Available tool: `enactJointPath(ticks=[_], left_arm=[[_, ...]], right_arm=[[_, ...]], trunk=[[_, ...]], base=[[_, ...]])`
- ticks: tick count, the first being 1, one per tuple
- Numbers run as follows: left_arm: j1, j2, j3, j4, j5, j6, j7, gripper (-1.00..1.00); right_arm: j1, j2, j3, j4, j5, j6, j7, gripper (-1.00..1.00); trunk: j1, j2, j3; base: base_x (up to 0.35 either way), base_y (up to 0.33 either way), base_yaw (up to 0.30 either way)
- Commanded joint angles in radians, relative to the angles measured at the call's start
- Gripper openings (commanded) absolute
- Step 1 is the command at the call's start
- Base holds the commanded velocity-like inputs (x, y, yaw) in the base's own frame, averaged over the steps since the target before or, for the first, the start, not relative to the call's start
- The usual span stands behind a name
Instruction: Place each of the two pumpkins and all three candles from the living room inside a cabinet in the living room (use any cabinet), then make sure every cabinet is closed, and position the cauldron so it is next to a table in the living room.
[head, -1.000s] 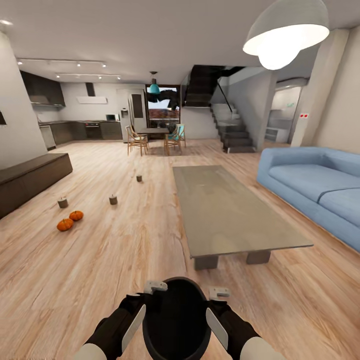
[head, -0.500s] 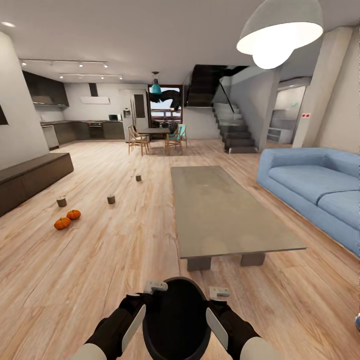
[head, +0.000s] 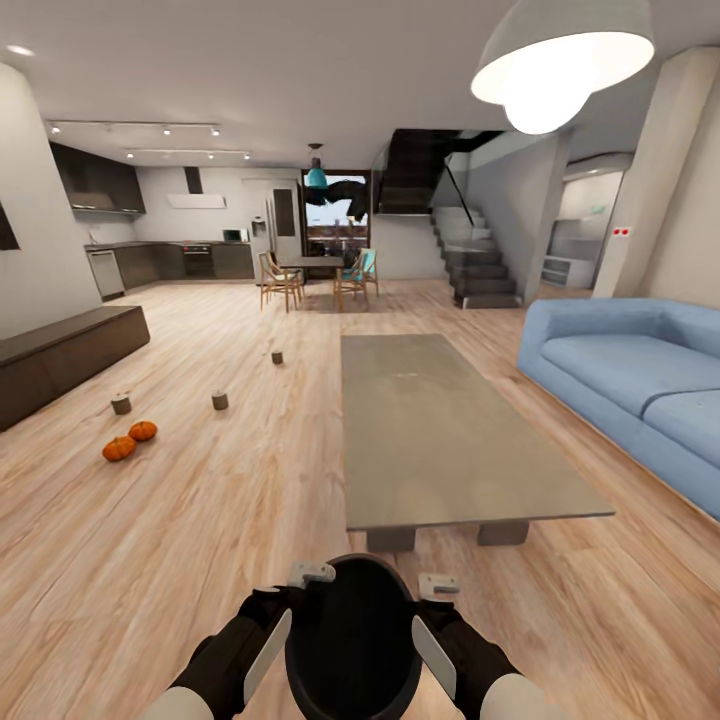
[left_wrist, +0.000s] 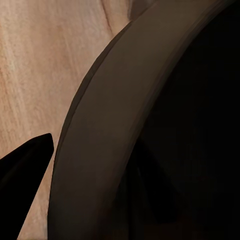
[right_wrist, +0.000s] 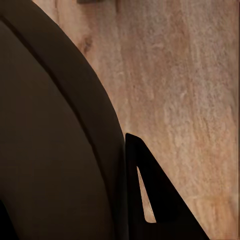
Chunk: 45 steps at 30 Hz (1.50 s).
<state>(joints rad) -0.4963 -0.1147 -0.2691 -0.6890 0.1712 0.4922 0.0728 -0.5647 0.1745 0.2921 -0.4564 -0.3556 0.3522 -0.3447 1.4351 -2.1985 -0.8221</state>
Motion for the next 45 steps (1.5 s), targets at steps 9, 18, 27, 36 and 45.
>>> enactJointPath(ticks=[9, 18, 27, 36, 45], left_arm=[[-0.001, 0.004, -0.005, 0.000, 0.021, 0.005, 0.010, -1.00], [0.000, 0.004, -0.005, 0.000, 0.021, 0.005, 0.009, -1.00], [-0.001, 0.003, -0.005, 0.000, 0.021, 0.005, 0.010, -1.00], [-0.001, 0.004, -0.005, 0.000, 0.021, 0.005, 0.010, -1.00], [-0.001, 0.004, -0.005, 0.000, 0.021, 0.005, 0.010, -1.00]], right_arm=[[-0.001, 0.000, 0.012, -0.053, -0.004, -0.002, -0.007, -1.00], [-0.001, 0.000, 0.010, -0.053, -0.004, -0.002, -0.007, -1.00], [-0.001, 0.000, 0.011, -0.053, -0.004, -0.002, -0.007, -1.00], [-0.001, 0.000, 0.011, -0.053, -0.005, -0.002, -0.007, -1.00], [-0.001, 0.000, 0.011, -0.053, -0.005, -0.002, -0.007, -1.00]], trunk=[[0.000, -0.001, 0.000], [0.000, -0.001, 0.002], [0.000, -0.001, 0.002], [0.000, -0.001, 0.002], [0.000, -0.001, 0.002]], base=[[0.068, -0.154, 0.014], [0.001, -0.022, 0.051], [0.000, -0.207, 0.003], [0.006, -0.269, 0.000], [0.061, -0.156, 0.059]])
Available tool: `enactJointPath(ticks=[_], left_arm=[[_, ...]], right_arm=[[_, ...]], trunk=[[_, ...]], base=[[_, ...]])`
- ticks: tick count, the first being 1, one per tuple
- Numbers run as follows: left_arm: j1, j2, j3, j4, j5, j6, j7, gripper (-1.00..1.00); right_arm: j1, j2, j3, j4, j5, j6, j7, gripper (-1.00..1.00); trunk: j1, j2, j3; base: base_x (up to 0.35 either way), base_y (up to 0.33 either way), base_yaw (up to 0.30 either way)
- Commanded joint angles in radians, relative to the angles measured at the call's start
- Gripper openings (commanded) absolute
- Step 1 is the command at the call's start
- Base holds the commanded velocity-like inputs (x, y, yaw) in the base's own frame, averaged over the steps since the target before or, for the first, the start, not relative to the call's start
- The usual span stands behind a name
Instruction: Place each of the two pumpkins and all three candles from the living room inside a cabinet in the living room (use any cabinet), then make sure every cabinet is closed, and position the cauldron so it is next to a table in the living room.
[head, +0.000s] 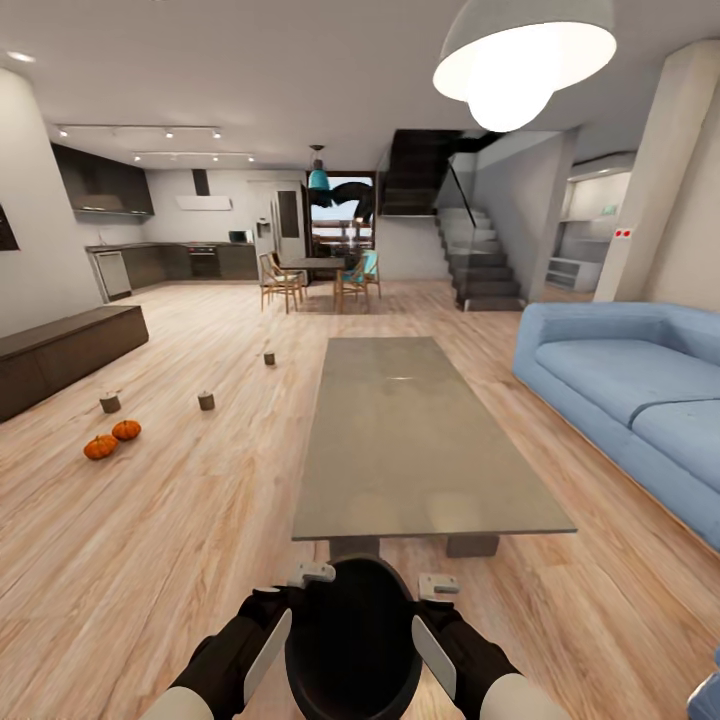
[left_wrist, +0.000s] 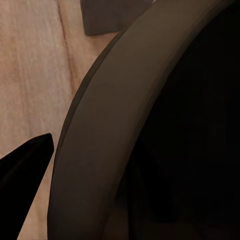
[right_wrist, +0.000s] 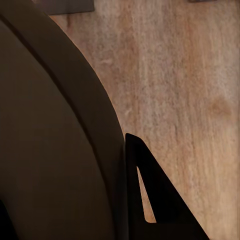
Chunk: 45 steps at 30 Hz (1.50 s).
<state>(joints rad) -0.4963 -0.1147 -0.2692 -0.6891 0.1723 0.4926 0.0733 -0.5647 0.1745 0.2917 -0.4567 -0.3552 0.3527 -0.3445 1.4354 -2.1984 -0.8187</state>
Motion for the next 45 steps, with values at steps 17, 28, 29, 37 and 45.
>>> enactJointPath(ticks=[17, 28, 29, 37, 45], left_arm=[[-0.001, 0.004, -0.006, 0.000, 0.019, 0.004, 0.010, -1.00], [-0.001, 0.003, -0.006, 0.000, 0.019, 0.004, 0.010, -1.00], [-0.001, 0.003, -0.005, 0.000, 0.019, 0.004, 0.010, -1.00], [-0.001, 0.003, -0.005, 0.000, 0.019, 0.004, 0.010, -1.00], [0.006, 0.004, -0.001, -0.005, 0.004, 0.003, 0.008, -1.00]], right_arm=[[-0.001, 0.000, 0.011, -0.052, -0.005, -0.003, -0.007, -1.00], [-0.001, 0.000, 0.011, -0.052, -0.005, -0.003, -0.007, -1.00], [-0.001, 0.000, 0.011, -0.052, -0.005, -0.003, -0.007, -1.00], [-0.001, 0.000, 0.012, -0.052, -0.004, -0.003, -0.005, -1.00], [-0.001, 0.000, 0.007, -0.006, 0.002, 0.003, -0.004, -1.00]], trunk=[[0.000, -0.001, -0.001], [0.011, -0.022, -0.010], [0.015, -0.029, -0.014], [0.046, -0.085, -0.039], [0.053, -0.099, -0.045]], base=[[0.015, -0.003, 0.002], [0.000, 0.000, 0.000], [0.000, 0.000, 0.000], [0.000, 0.000, 0.000], [0.000, 0.000, 0.000]])
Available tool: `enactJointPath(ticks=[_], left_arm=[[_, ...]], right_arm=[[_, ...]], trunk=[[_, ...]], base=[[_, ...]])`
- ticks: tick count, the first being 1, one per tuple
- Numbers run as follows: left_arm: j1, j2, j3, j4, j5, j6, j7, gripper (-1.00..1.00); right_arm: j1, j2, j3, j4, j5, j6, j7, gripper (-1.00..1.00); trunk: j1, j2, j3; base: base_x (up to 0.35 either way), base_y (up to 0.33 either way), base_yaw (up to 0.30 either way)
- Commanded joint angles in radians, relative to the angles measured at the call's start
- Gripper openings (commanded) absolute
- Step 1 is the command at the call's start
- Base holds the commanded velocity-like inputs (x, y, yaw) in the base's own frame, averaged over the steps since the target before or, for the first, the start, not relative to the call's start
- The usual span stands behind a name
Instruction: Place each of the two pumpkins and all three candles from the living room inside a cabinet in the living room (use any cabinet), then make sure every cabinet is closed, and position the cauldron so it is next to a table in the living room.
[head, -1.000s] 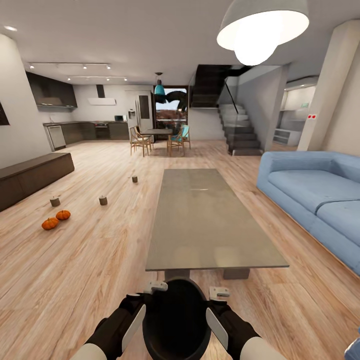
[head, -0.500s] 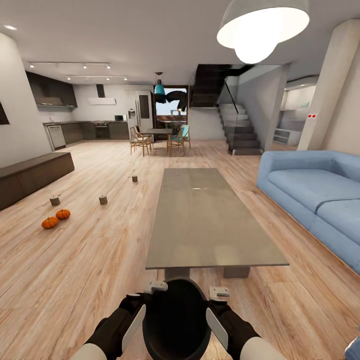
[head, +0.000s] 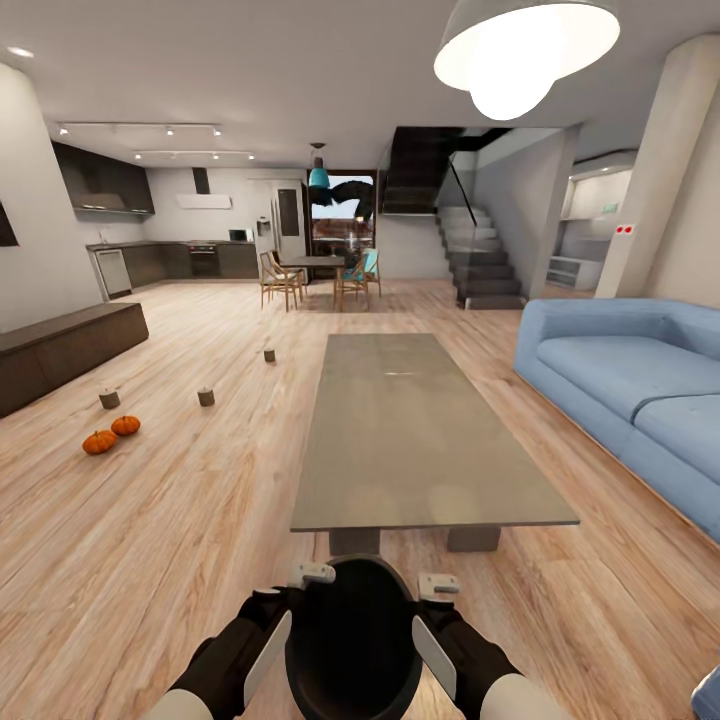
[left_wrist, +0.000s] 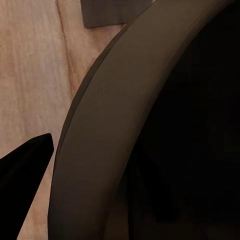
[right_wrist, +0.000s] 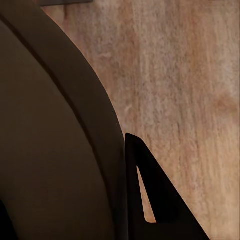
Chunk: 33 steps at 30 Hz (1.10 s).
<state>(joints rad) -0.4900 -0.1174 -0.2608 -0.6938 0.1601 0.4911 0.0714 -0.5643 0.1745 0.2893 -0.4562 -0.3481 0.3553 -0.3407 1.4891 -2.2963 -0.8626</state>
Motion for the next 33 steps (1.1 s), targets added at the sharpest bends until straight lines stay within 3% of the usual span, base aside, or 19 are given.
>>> enactJointPath(ticks=[1, 14, 33], left_arm=[[0.000, 0.007, -0.009, -0.001, 0.016, 0.005, 0.010, -1.00], [0.001, 0.007, -0.008, -0.003, 0.016, 0.005, 0.010, -1.00], [0.001, 0.022, -0.008, -0.003, 0.030, 0.006, 0.010, -1.00]], right_arm=[[-0.002, 0.000, 0.009, -0.007, -0.005, 0.001, -0.007, -1.00], [-0.002, 0.000, 0.009, -0.010, -0.006, 0.002, -0.008, -1.00], [-0.002, 0.000, 0.014, -0.055, -0.006, 0.002, -0.008, -1.00]], trunk=[[0.000, -0.001, -0.001], [0.000, -0.001, -0.001], [0.073, -0.134, -0.060]], base=[[0.000, 0.000, 0.000], [0.000, 0.000, 0.000], [0.000, 0.000, 0.000]])
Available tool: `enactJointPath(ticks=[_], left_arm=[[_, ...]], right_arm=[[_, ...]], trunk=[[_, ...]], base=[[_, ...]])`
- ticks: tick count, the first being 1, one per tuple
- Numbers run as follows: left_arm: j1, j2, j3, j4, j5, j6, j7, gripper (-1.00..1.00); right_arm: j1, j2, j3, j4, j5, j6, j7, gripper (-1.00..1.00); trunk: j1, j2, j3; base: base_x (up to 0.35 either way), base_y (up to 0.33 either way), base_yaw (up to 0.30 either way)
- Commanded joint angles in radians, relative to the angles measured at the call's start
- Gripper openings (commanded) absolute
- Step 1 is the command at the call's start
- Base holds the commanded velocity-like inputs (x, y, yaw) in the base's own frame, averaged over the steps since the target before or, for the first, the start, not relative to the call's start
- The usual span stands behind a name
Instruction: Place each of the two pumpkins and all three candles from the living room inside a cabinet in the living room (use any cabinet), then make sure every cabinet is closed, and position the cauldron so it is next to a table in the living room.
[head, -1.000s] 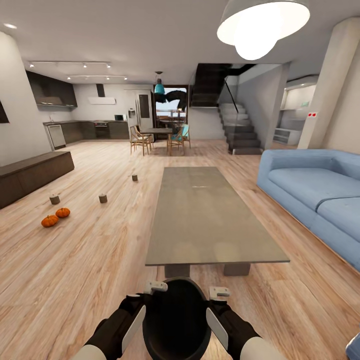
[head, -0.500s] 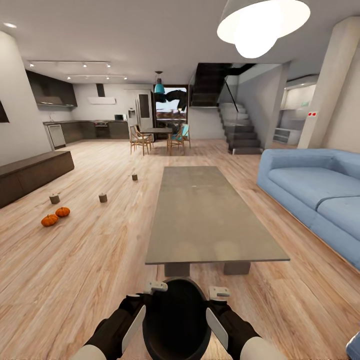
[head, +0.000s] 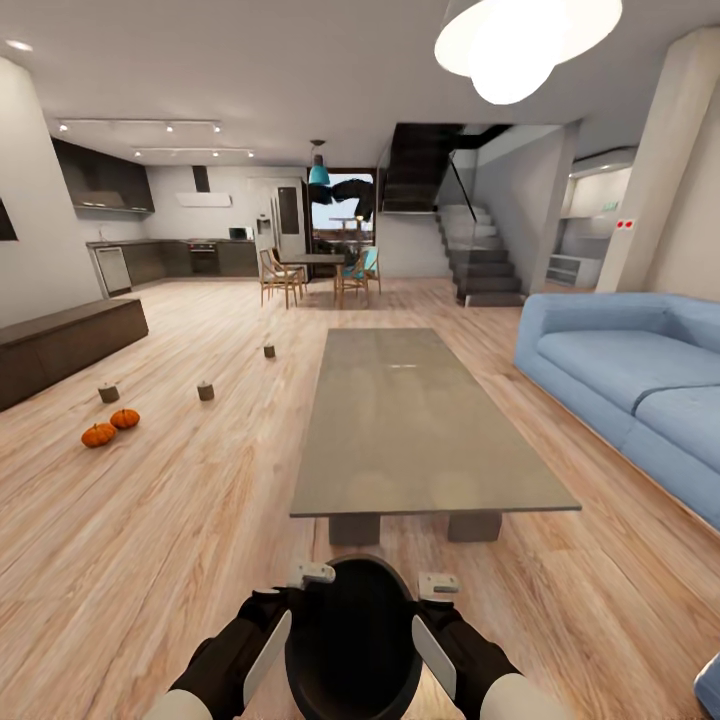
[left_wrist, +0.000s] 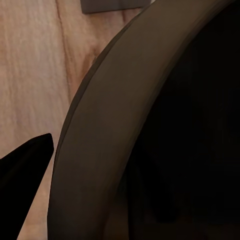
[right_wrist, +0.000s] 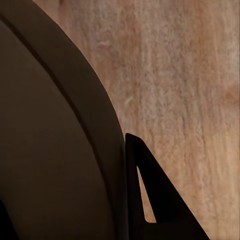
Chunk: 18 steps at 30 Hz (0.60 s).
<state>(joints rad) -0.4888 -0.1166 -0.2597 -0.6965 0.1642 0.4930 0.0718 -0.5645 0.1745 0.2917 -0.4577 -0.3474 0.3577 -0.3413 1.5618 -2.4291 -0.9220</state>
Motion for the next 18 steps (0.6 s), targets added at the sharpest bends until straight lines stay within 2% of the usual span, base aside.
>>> enactJointPath(ticks=[1, 10, 18], left_arm=[[-0.001, 0.021, -0.009, 0.000, 0.026, 0.004, 0.009, -1.00], [-0.001, 0.022, -0.009, 0.000, 0.026, 0.004, 0.009, -1.00], [-0.001, 0.021, -0.009, 0.000, 0.026, 0.004, 0.009, -1.00]], right_arm=[[-0.002, 0.000, 0.012, -0.053, -0.007, 0.000, -0.007, -1.00], [-0.002, 0.000, 0.012, -0.053, -0.007, 0.000, -0.007, -1.00], [-0.002, 0.000, 0.012, -0.053, -0.007, 0.000, -0.007, -1.00]], trunk=[[0.004, -0.008, -0.004], [0.038, -0.071, -0.032], [0.042, -0.073, -0.063]], base=[[0.000, 0.000, 0.000], [0.000, 0.000, 0.000], [0.000, 0.000, 0.000]])
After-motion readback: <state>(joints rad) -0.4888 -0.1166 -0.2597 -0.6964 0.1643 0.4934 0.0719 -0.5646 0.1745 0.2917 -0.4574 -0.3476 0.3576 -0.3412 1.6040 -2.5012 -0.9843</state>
